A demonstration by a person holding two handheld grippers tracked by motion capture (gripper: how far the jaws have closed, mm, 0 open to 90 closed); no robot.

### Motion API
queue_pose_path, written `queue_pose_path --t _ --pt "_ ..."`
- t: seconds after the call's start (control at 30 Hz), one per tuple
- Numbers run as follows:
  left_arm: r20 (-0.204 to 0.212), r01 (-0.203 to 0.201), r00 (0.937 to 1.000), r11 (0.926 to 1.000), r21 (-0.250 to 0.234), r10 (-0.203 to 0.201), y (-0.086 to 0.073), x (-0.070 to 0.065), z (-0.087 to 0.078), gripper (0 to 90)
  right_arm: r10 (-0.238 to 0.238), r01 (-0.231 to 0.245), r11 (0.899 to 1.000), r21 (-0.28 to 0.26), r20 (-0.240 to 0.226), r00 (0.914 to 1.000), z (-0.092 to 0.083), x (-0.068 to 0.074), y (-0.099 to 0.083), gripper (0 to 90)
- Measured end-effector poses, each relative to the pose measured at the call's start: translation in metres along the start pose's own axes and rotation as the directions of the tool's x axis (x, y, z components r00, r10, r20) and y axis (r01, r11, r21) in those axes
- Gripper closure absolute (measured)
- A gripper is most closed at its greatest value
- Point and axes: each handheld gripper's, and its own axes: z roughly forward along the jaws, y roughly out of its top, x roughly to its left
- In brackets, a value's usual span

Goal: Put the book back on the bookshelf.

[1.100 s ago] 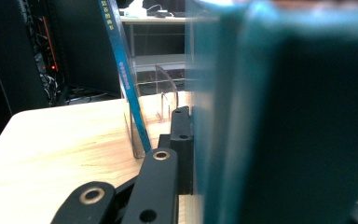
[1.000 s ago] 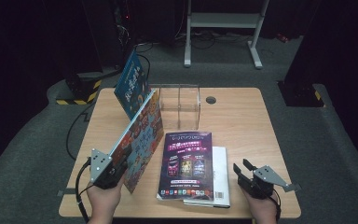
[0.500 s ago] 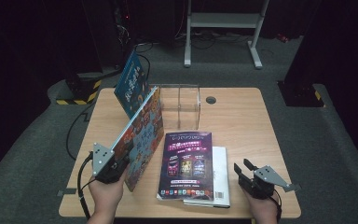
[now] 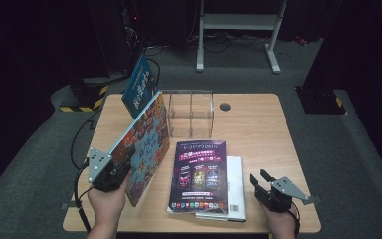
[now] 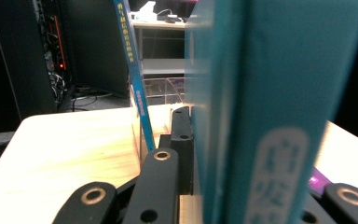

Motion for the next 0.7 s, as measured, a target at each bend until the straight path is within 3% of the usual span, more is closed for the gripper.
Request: queue_pose_path --t 0.2,0.4,0.53,0.7 --pt "-0.005 -0.049 0.9988 0.9988 0.006 0.049 0.004 -0.005 0.002 81.0 0.007 -0.007 1.0 -0.004 0.0 1.0 -0.001 -0.001 0.0 54.0" --pt "0.0 -0.02 0.9998 0.9998 -0.007 0.02 -0.004 -0.001 0.001 80.6 0.004 -0.004 1.0 -0.004 -0.002 1.0 -0.001 -0.002 0.0 53.9" --pt "0.006 -0.031 0.9995 0.9995 -0.008 0.031 -0.008 0.0 -0.002 80.4 0.005 -0.005 1.0 0.0 -0.001 1.0 -0.001 -0.002 0.0 53.9" --pt "0.022 -0.025 0.9995 0.9994 0.024 0.024 -0.008 0.001 0.0 80.2 0.004 -0.004 1.0 0.001 -0.003 1.0 0.0 0.0 -0.001 53.9"
